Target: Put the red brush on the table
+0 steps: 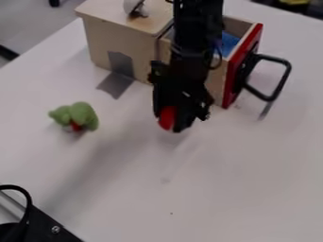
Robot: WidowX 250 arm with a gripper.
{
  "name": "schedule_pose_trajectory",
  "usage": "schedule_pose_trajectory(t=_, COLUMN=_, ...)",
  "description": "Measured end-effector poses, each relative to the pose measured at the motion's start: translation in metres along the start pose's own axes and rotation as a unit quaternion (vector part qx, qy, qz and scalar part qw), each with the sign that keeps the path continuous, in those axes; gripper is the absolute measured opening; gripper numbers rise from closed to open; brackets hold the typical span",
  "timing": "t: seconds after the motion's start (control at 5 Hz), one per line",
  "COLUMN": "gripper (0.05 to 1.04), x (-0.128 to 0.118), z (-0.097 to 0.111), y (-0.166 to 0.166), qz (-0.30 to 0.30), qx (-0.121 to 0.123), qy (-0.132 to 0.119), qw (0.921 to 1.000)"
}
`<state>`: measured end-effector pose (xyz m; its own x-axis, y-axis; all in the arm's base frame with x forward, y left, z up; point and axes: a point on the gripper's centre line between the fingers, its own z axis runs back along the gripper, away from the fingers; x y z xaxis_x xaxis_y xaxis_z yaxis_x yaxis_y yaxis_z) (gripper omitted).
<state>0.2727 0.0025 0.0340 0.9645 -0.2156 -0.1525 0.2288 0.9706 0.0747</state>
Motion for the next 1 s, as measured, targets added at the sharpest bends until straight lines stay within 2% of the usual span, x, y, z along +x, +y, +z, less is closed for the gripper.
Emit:
schedule_pose_trajectory(t=0.2, gripper=0.628, x=0.005, z=-0.005, y=0.003, qz=-0.005, qx=0.022, qy=0.040, qw=0.9989)
schedule_pose_trajectory(t=0.4, gripper=0.904, x=0.006, z=-0.003, y=0.003, qz=-0.010, qx=0.030, qy=0.052, qw=0.9981)
schedule_pose_trajectory(t=0.6, gripper=1.001, x=0.004, z=-0.002, y=0.002, qz=-0.010, qx=0.028, qy=0.059, qw=0.9978)
schedule_pose_trajectory(t=0.8, gripper=0.999, x=0.002, z=0.000, y=-0.002, qz=-0.008, qx=0.014, qy=0.062, qw=0.9979)
schedule_pose_trajectory(t=1.0, gripper=0.999, x=-0.002, z=0.042, y=-0.010, qz=0.004, qx=-0.009, qy=-0.023, qw=0.9997)
